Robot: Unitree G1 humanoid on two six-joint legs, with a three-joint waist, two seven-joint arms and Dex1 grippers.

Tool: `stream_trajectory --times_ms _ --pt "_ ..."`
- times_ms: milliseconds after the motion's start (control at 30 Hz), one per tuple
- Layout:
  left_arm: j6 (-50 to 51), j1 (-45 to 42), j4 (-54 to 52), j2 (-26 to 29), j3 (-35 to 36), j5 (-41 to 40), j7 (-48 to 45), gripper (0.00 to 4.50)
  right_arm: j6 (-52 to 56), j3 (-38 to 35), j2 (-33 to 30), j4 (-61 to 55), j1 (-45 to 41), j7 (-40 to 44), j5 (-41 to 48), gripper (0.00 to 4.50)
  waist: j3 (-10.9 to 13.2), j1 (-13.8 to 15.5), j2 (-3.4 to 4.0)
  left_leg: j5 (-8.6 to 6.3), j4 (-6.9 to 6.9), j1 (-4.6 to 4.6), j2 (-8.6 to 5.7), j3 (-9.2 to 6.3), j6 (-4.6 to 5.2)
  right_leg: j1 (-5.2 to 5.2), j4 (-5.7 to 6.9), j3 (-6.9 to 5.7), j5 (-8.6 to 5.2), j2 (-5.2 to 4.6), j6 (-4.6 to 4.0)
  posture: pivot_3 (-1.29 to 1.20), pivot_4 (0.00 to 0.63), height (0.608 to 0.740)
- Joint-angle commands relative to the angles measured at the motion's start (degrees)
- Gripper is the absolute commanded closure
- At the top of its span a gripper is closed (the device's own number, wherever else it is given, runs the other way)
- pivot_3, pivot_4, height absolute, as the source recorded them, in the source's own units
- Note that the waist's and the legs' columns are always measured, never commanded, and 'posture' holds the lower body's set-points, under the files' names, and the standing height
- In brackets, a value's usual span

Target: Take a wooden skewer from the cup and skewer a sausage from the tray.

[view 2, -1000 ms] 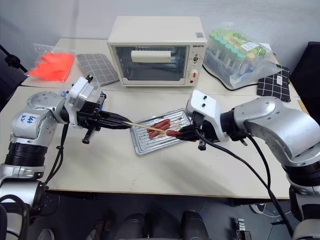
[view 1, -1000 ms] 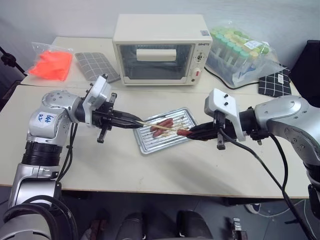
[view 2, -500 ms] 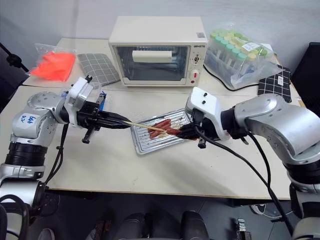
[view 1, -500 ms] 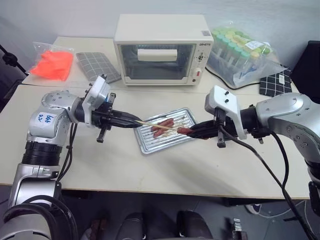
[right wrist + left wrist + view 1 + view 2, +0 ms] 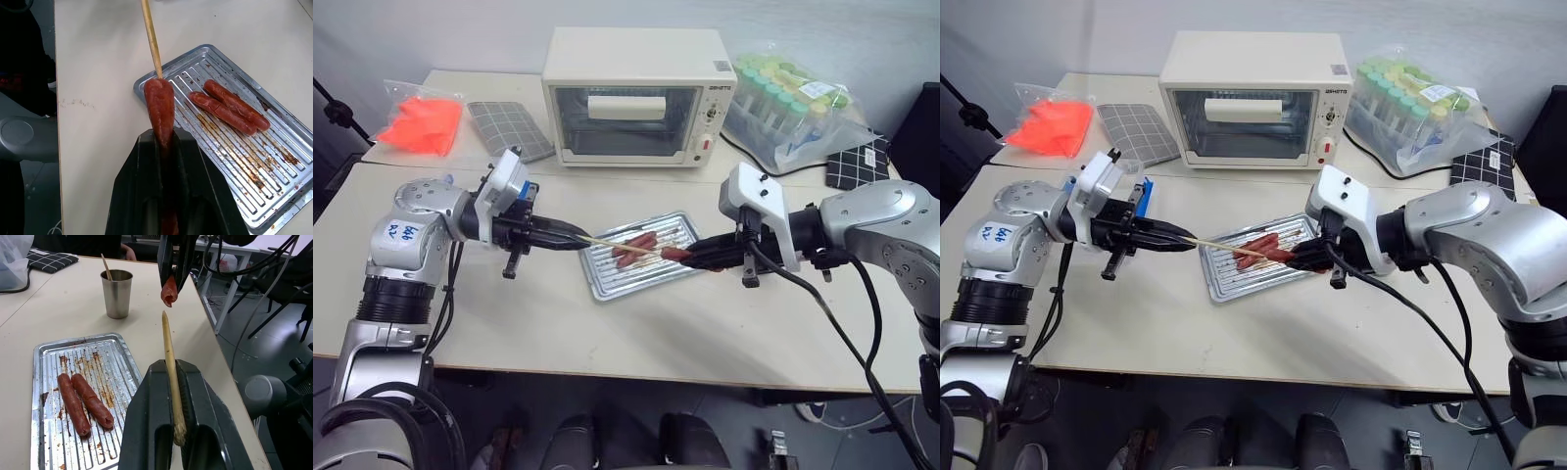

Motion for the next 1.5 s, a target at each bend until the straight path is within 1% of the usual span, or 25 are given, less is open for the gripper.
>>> stream_trajectory --times_ms 33,433,667,900,1000,1200,1333,1500 --pt "0.1 -1.6 -1.9 0.4 0.9 -0.8 -0.4 4.50 -1.2 -0.7 0.1 -1.1 0.0 -0.2 -0.2 4.29 0.0 0.0 0.00 0.00 0.01 0.00 0.00 0.00 0.00 0.00 0.00 0.00 0.00 0.00 0.00 0.00 0.150 0.740" --pt "0.6 -1.2 -2.9 0.4 0.8 -1.1 -0.7 4.50 -1.6 0.0 2.4 -0.5 -1.3 -0.7 -0.4 4.29 0.0 0.0 0.00 0.00 0.02 -0.01 0.00 -0.01 0.00 0.00 0.01 -0.01 0.00 0.01 0.00 0.00 0.150 0.740" --pt "0.4 -1.3 -2.7 -1.3 0.0 -1.1 -0.7 4.50 1.1 -1.7 4.7 -1.4 -3.9 -1.6 2.9 4.29 0.0 0.0 0.00 0.00 0.04 -0.01 0.01 -0.02 0.00 0.00 0.03 -0.01 0.00 0.01 0.00 0.00 0.150 0.740" --pt "0.4 -3.3 -2.7 -3.2 -1.1 -0.9 -1.6 4.50 0.0 0.1 4.5 -2.5 -3.4 -1.0 2.9 4.29 0.0 0.0 0.00 -0.01 0.17 -0.14 0.00 -0.13 0.01 -0.01 0.03 -0.09 0.01 0.01 0.01 0.00 0.150 0.740" --pt "0.4 -4.1 -2.0 -3.0 -1.1 -0.8 -1.8 4.50 -0.9 0.8 4.1 -2.2 -3.0 -0.9 1.8 4.29 0.0 0.0 0.00 -0.01 0.27 -0.27 0.00 -0.20 0.01 -0.08 0.05 -0.15 0.01 0.01 0.01 0.00 0.150 0.740" --pt "-0.4 -3.3 -0.3 0.1 0.0 -0.1 -2.1 4.50 -2.3 -0.6 -0.3 -1.5 -0.4 0.5 0.8 4.29 0.0 0.0 0.00 -0.01 0.44 -0.77 -0.19 -0.19 0.01 -0.63 0.27 -0.12 0.01 0.00 0.02 0.00 0.150 0.740" --pt "-0.4 -2.5 -0.7 1.5 0.3 -0.6 -2.2 4.50 -2.9 -1.7 -2.3 -1.5 1.4 1.1 0.9 4.29 0.0 0.0 0.00 -0.01 0.45 -0.79 -0.19 -0.17 0.01 -0.66 0.29 -0.11 0.01 0.00 0.03 0.00 0.150 0.740" --pt "0.2 -1.9 -1.9 1.6 0.3 -1.1 -1.6 4.50 -3.4 -2.2 -2.4 -1.3 1.9 0.8 0.9 4.29 0.0 0.0 0.00 -0.01 0.46 -0.79 -0.18 -0.16 0.01 -0.66 0.31 -0.10 0.02 0.00 0.02 0.00 0.150 0.740"
